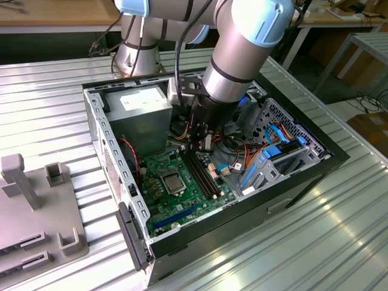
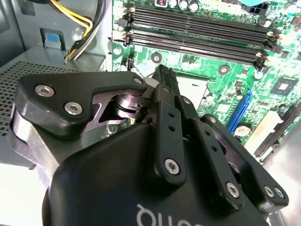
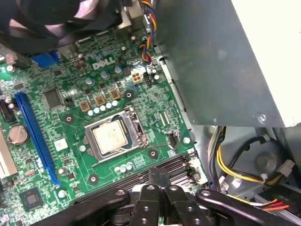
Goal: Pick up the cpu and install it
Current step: 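Install the first cpu locking lever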
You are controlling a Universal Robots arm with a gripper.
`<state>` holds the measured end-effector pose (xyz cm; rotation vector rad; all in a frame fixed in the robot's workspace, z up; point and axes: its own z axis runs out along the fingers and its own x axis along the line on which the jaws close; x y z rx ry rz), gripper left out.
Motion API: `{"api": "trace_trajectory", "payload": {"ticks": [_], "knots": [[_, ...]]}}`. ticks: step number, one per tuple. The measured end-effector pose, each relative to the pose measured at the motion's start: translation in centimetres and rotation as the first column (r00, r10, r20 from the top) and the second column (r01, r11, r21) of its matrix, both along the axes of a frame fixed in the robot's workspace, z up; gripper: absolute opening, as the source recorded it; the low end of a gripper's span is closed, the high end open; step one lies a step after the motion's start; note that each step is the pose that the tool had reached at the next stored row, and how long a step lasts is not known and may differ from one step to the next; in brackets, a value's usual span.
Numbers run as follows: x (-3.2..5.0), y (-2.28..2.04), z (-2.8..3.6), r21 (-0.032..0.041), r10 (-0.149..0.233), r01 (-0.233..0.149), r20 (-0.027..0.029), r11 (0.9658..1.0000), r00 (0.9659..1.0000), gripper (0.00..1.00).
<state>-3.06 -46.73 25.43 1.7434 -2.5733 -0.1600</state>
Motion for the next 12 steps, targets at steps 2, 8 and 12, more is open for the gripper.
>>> {"api": "trace_trajectory", "payload": {"ticks": [2,8,12], "knots": [[-0.01,0.17,-0.07,0.0000,-0.006,0.006,0.0000,1.0000,1.0000,0.11],[0.00,0.71,-0.60,0.0096,-0.017,0.017,-0.0002,0.9998,0.9999,0.11],[-0.04,0.81,-0.71,0.0414,-0.018,0.018,-0.0008,0.9990,0.9998,0.11]]}}
